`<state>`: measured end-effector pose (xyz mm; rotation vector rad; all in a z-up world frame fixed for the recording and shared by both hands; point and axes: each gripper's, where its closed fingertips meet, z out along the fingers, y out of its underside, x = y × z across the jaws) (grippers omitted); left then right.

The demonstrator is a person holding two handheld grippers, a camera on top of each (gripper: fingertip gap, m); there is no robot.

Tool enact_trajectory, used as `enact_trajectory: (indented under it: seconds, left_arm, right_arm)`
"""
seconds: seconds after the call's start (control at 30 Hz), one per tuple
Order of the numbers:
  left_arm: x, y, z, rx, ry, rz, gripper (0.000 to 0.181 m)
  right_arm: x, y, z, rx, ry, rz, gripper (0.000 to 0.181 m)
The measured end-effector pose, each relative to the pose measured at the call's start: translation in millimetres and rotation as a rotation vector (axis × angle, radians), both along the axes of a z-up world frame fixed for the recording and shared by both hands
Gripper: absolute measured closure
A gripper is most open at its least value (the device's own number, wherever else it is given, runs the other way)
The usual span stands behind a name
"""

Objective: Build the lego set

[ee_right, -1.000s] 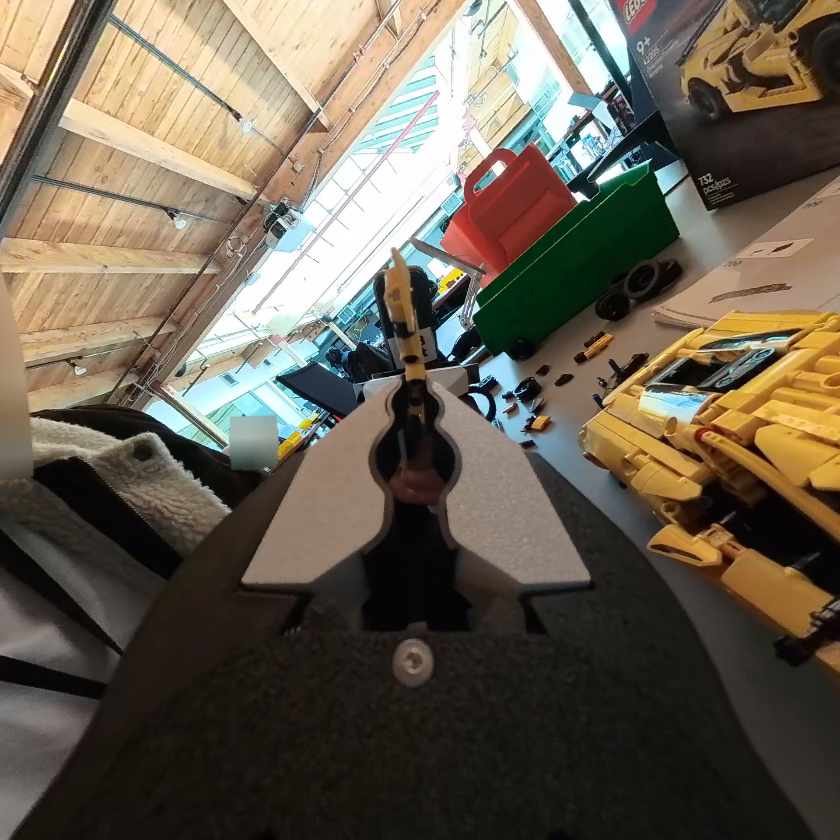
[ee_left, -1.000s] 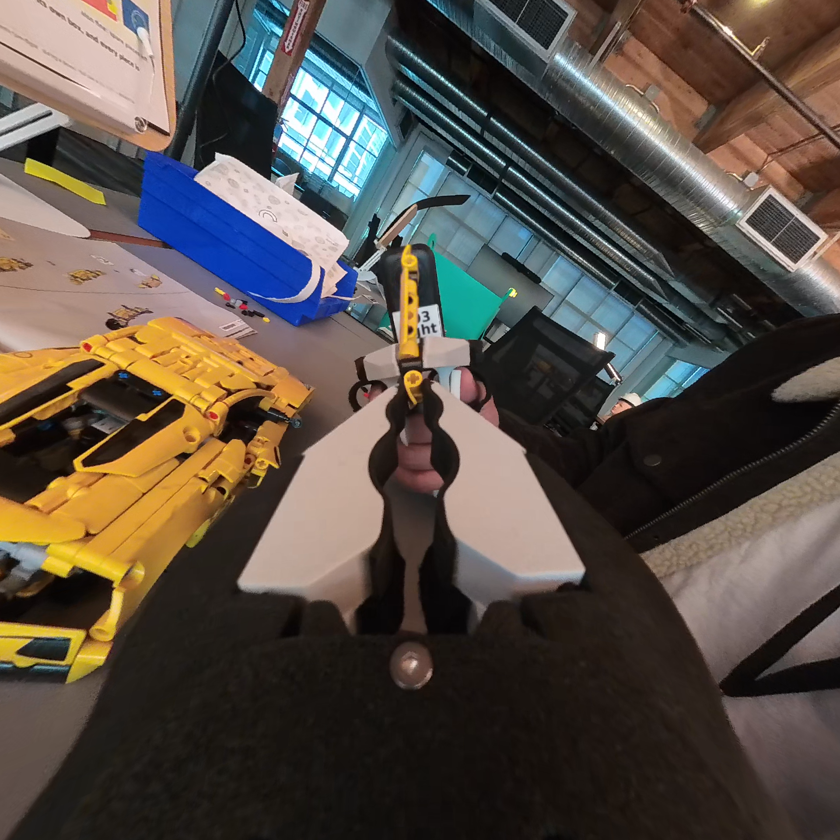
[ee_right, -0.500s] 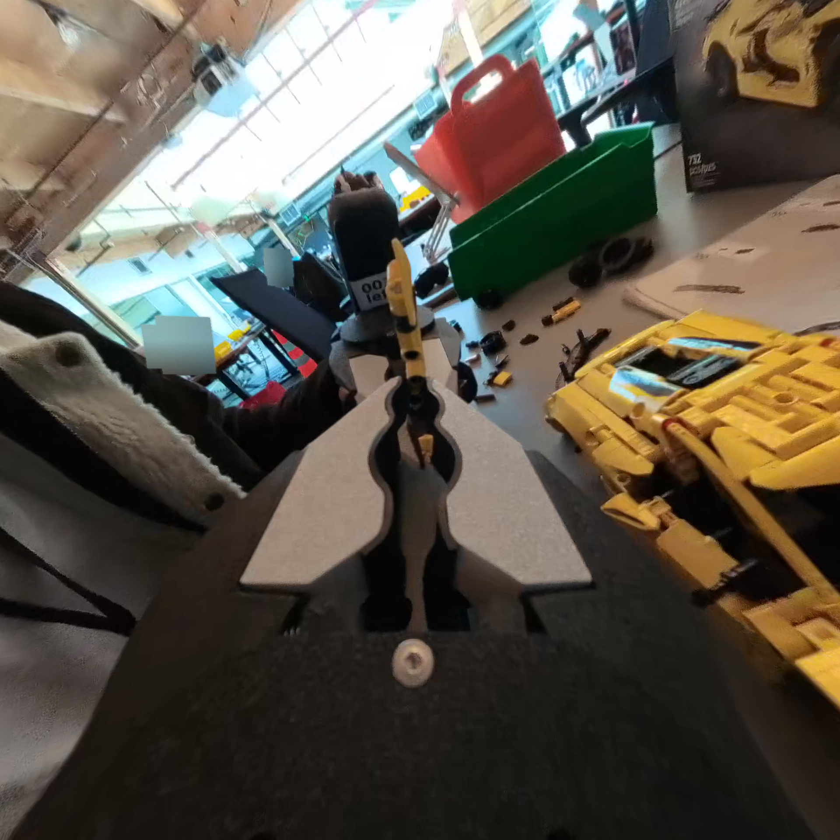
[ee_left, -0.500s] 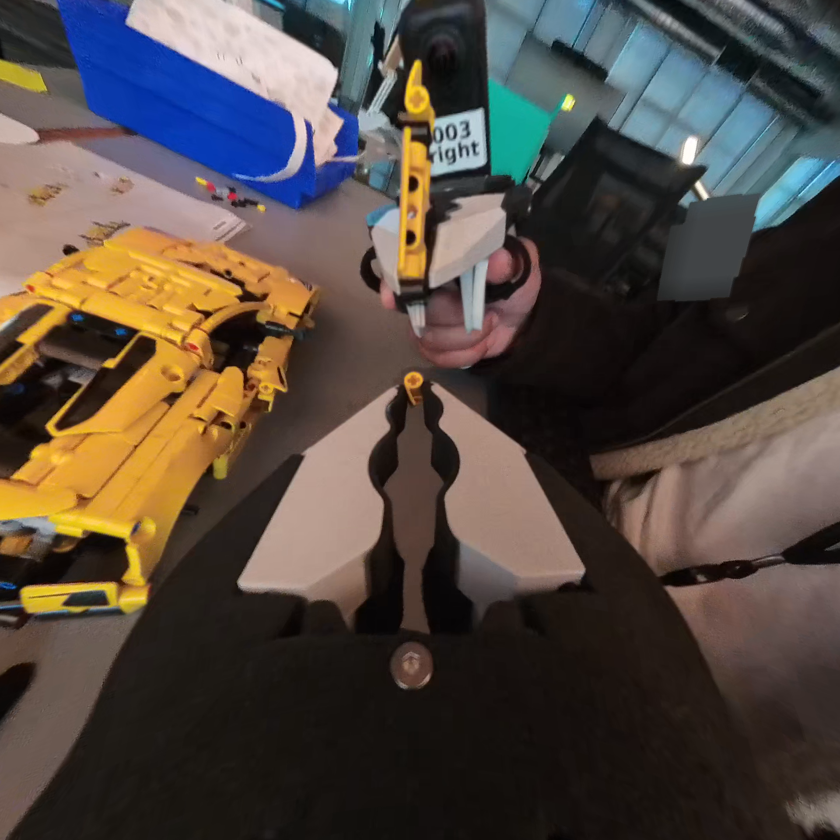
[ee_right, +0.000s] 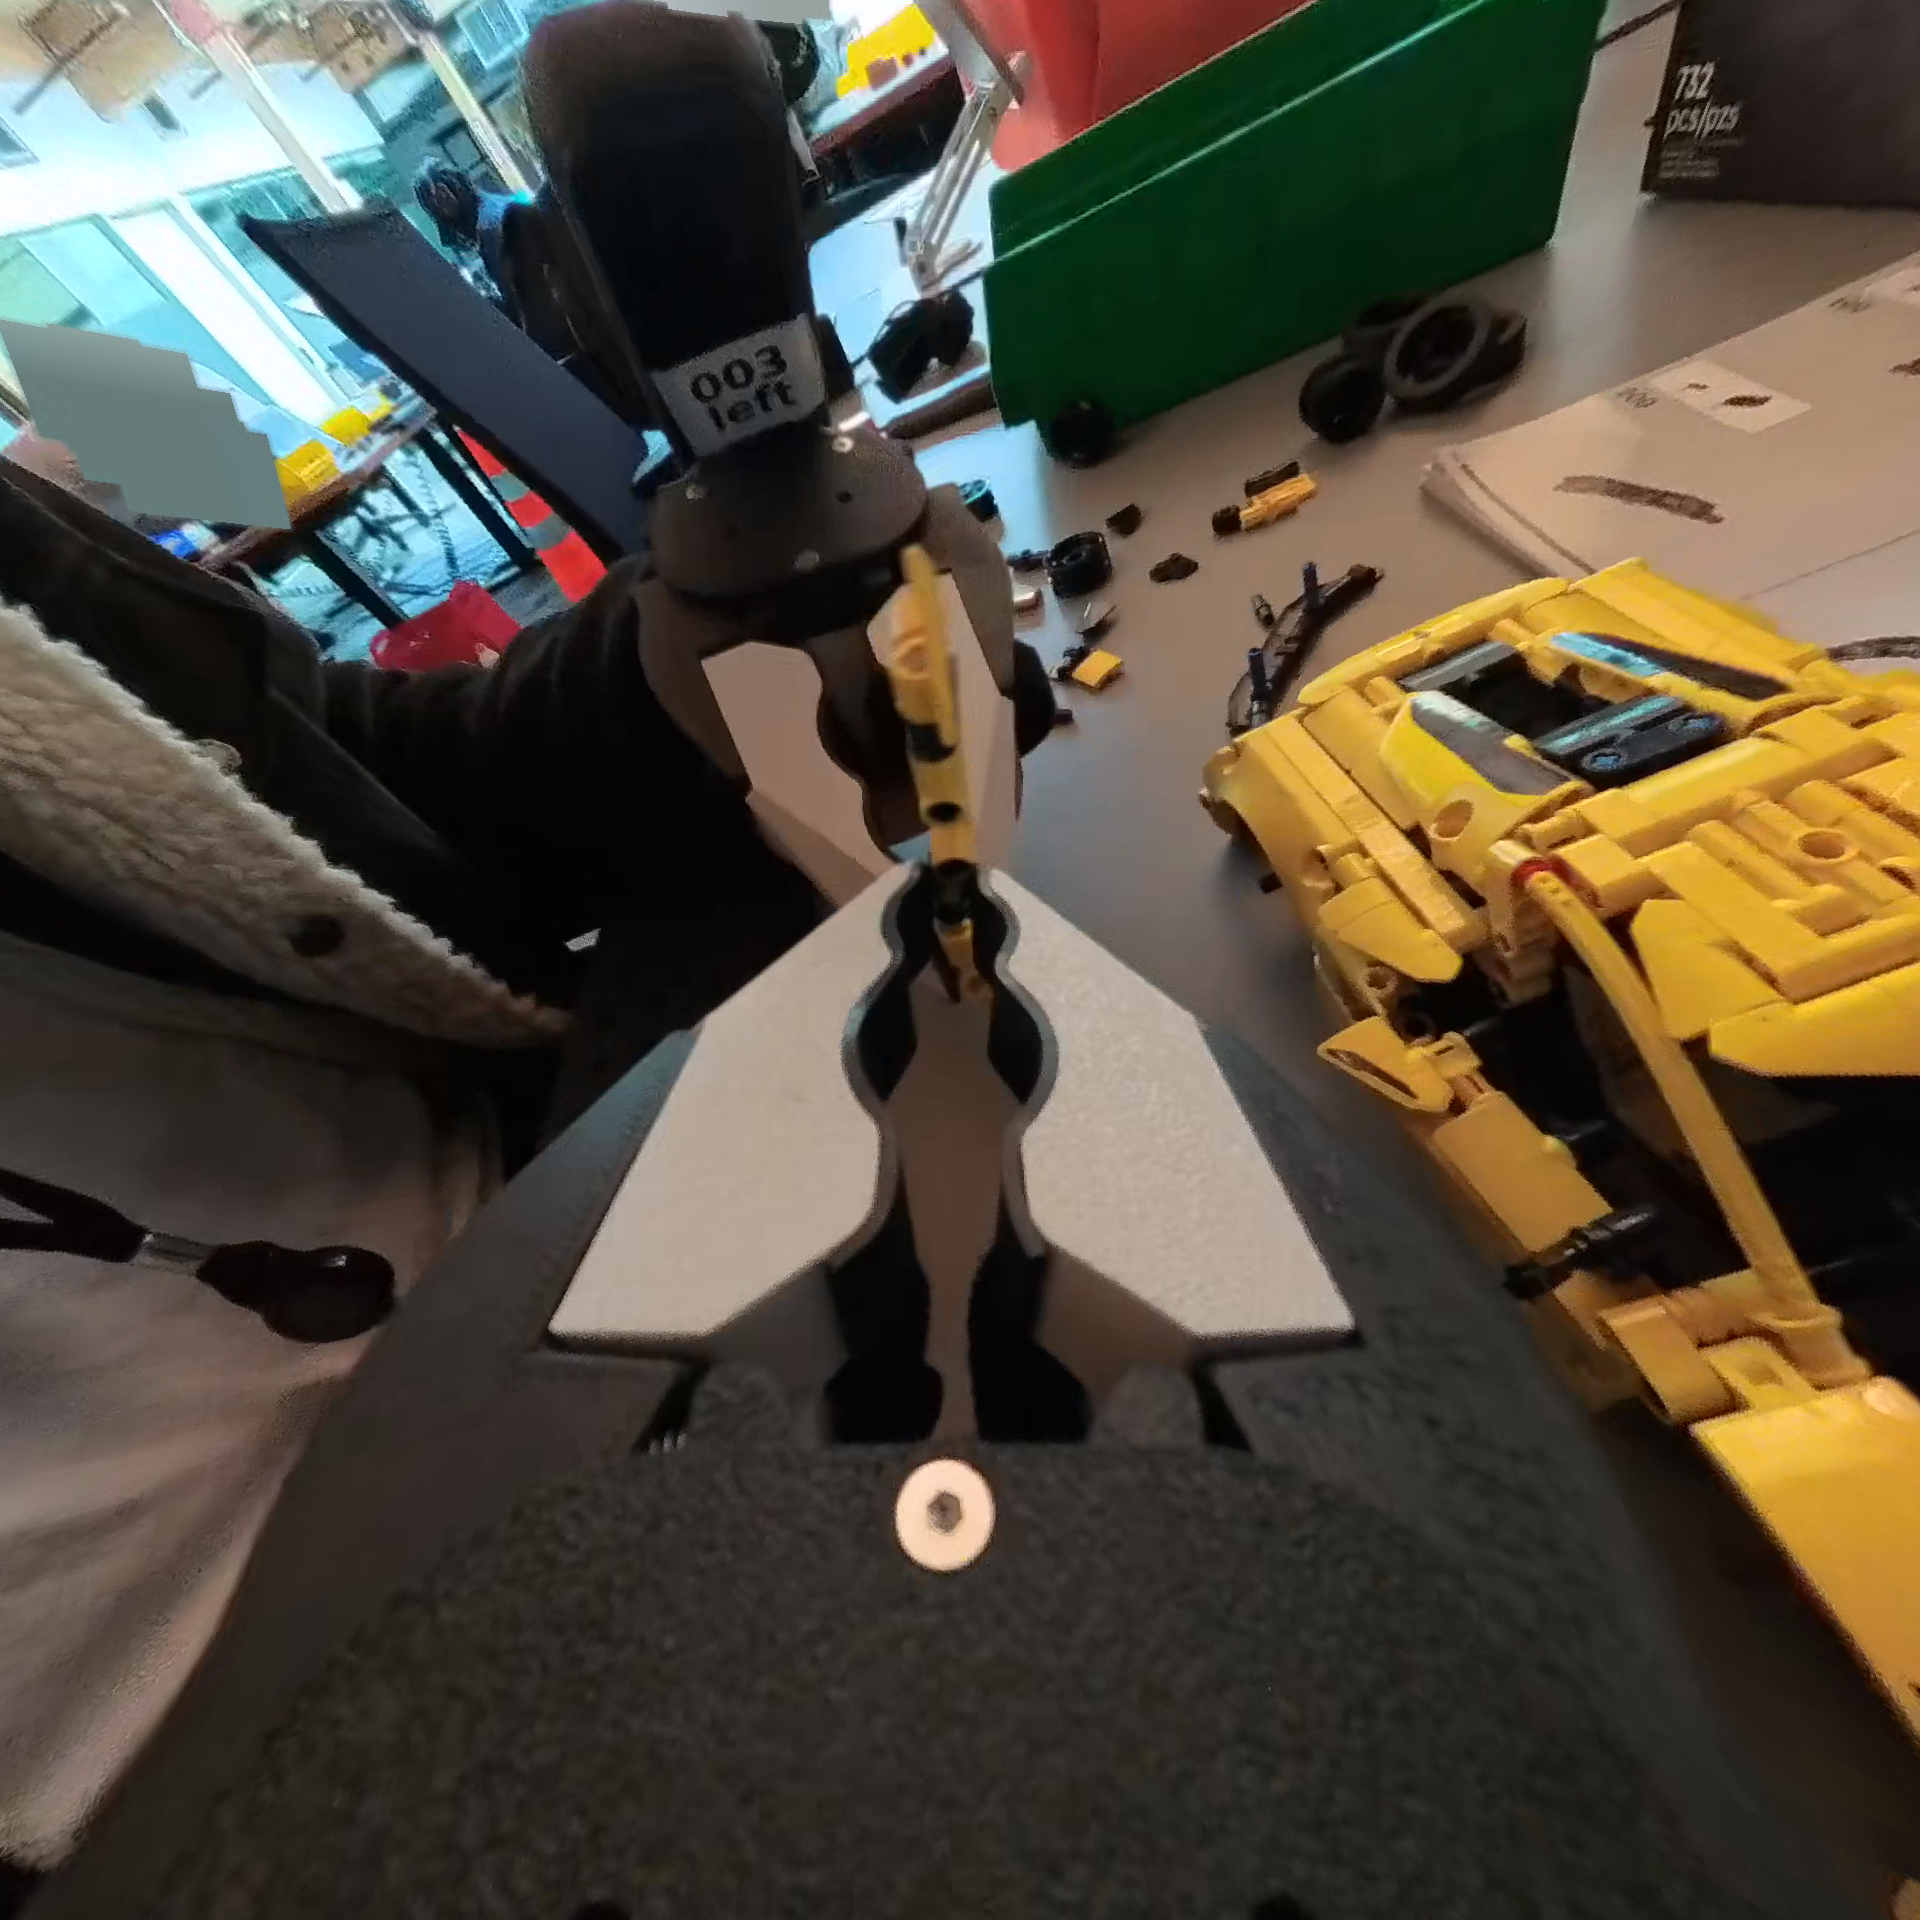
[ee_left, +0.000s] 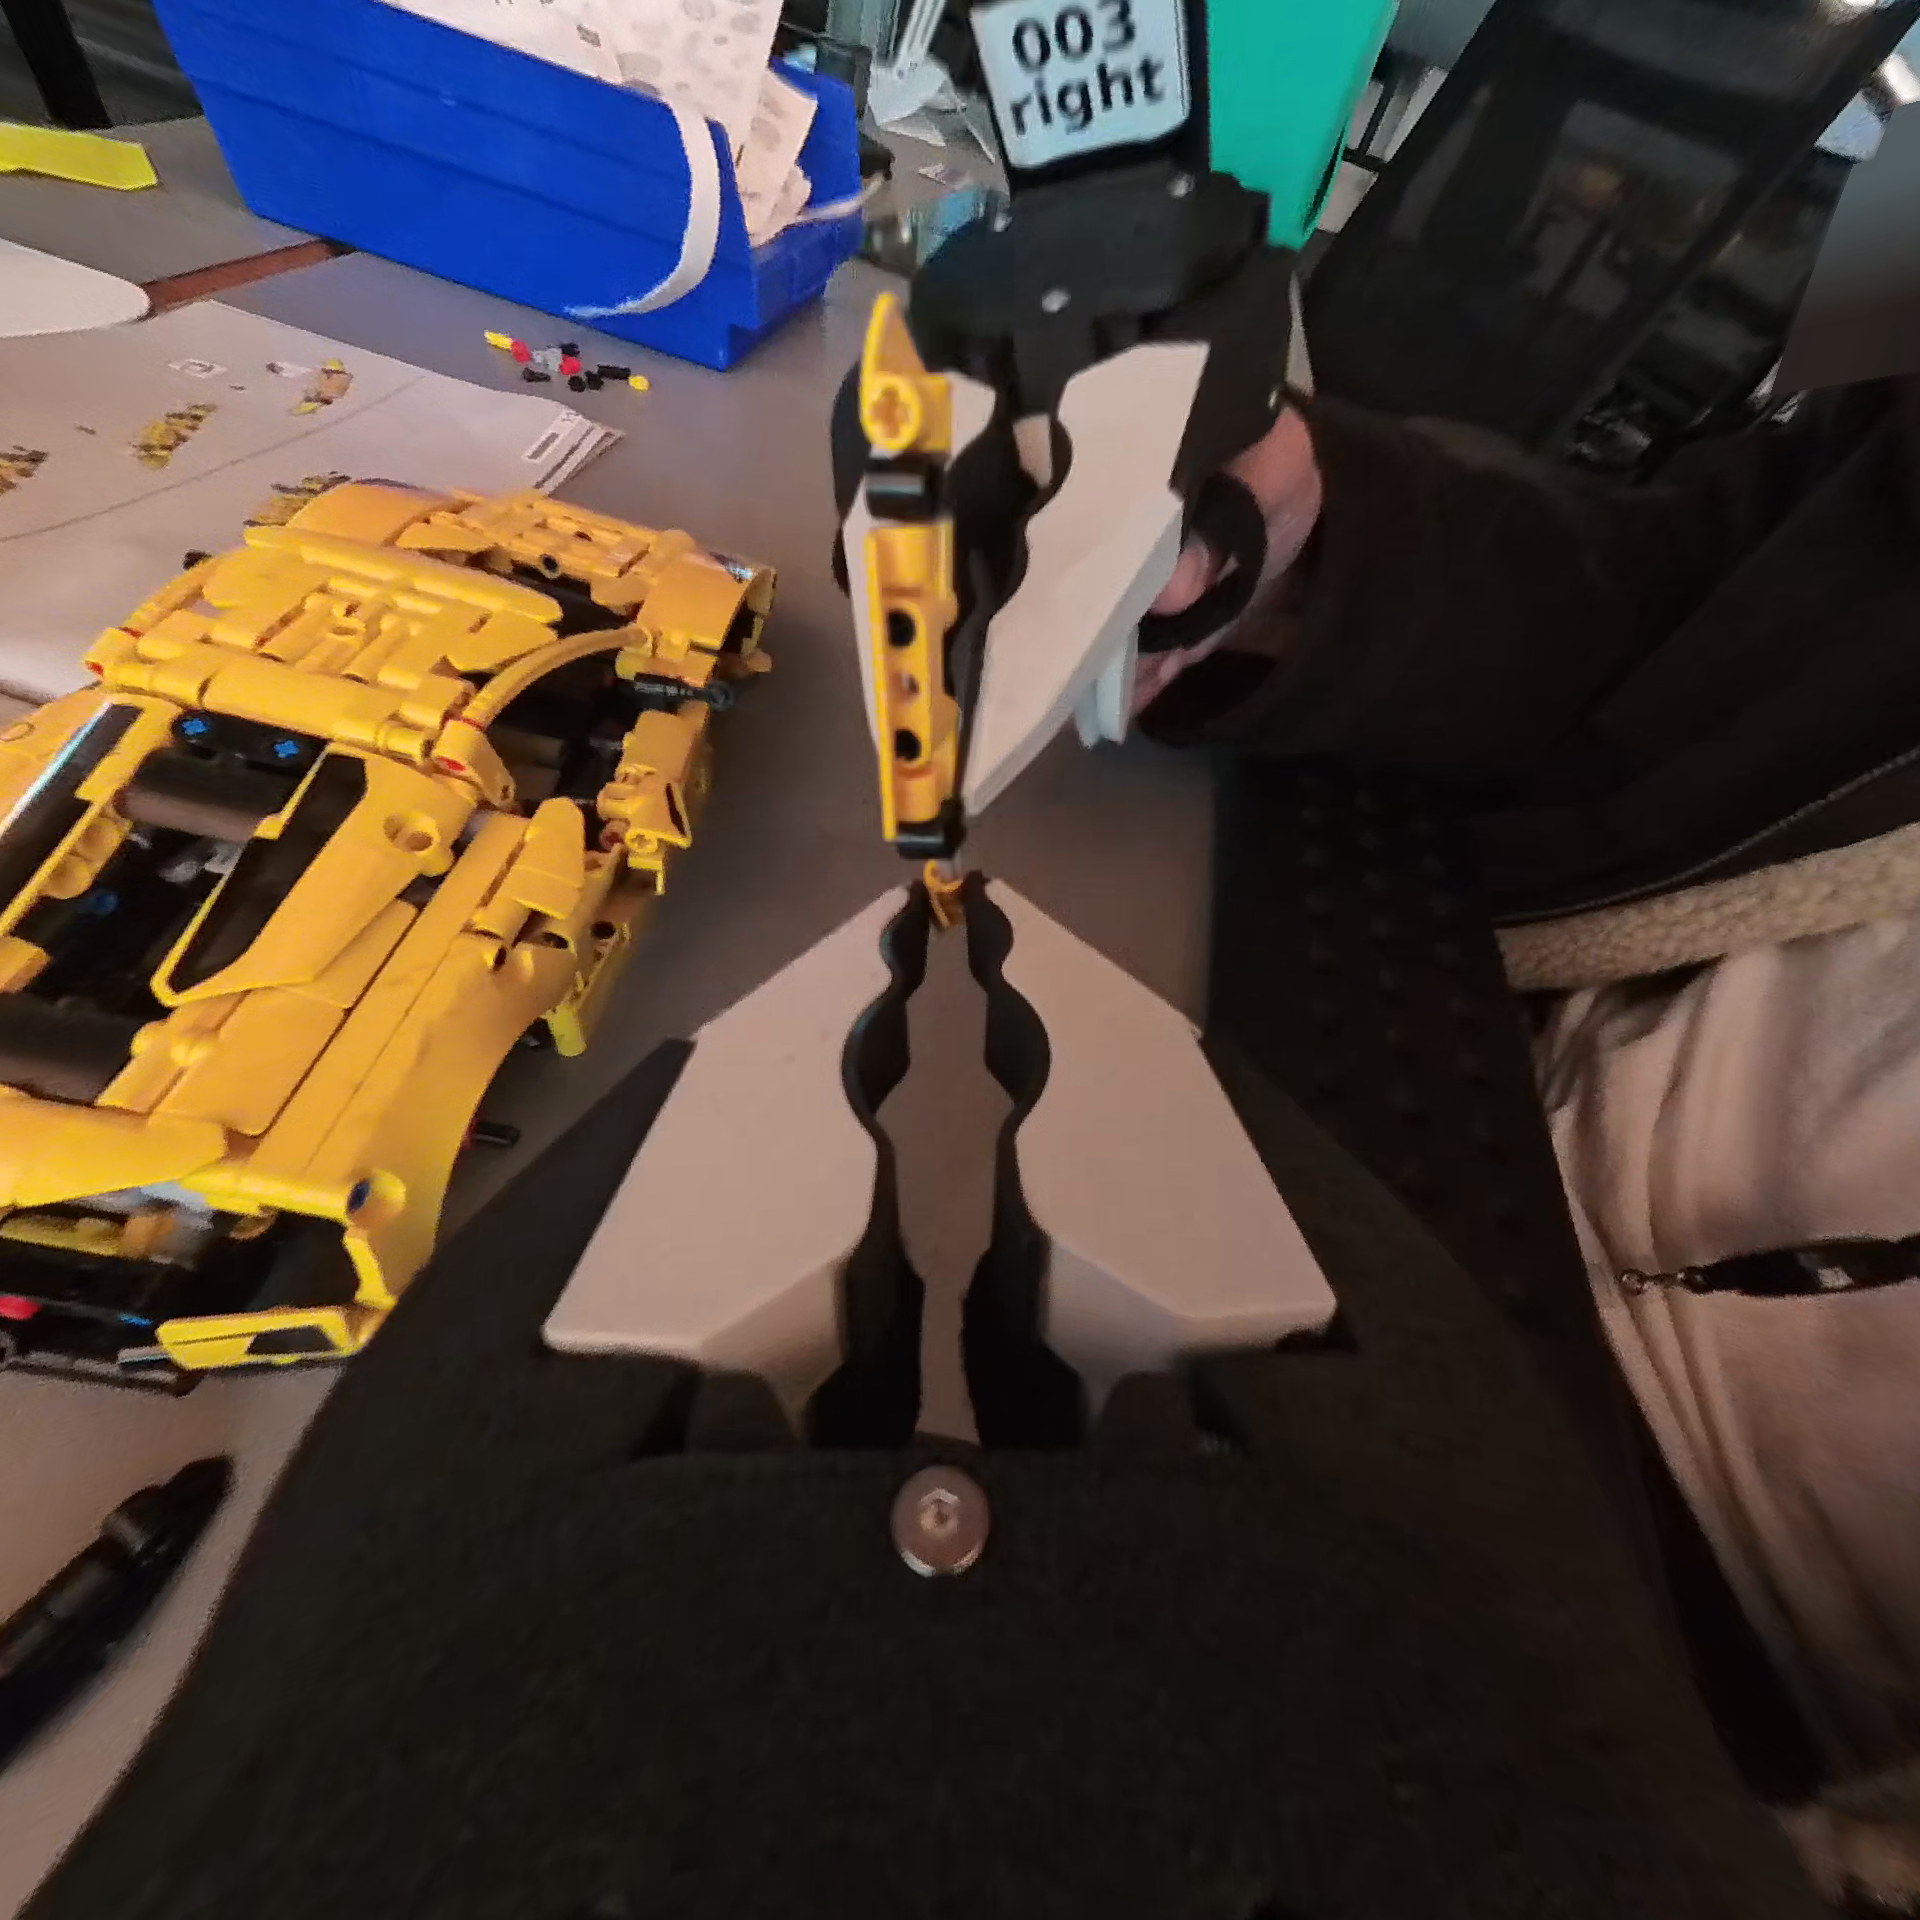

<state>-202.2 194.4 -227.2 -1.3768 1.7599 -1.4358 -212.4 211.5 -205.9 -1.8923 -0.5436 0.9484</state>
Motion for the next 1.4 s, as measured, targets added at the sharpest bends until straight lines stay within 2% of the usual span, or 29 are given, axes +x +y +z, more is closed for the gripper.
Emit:
enact_trajectory:
  seconds: [0.37,0.6,0.87,1.0,1.07,1.23,1.4]
  left_arm:
    - [-2,-7,-19,0.167,0.059,-0.04,0.175]
    - [-7,-16,-30,0.216,0.1,-0.108,0.175]
    - [-12,-25,-25,0.108,0.107,-0.172,0.176]
    - [-12,-23,-32,0.161,0.13,-0.162,0.176]
    - [-11,-23,-26,0.133,0.108,-0.159,0.176]
    - [-7,-15,8,-0.047,-0.03,-0.107,0.175]
    - [-6,-12,14,-0.071,-0.062,-0.082,0.175]
  right_arm:
    - [-1,-8,-19,-0.009,-0.152,0.064,0.174]
    - [-5,-18,-30,-0.033,-0.214,0.131,0.174]
    - [-11,-27,-27,-0.034,-0.193,0.188,0.174]
    - [-10,-26,-35,-0.067,-0.213,0.187,0.173]
    - [-10,-25,-30,-0.056,-0.18,0.178,0.174]
    - [-4,-15,5,-0.024,0.066,0.119,0.174]
    - [1,-13,10,-0.028,0.122,0.104,0.174]
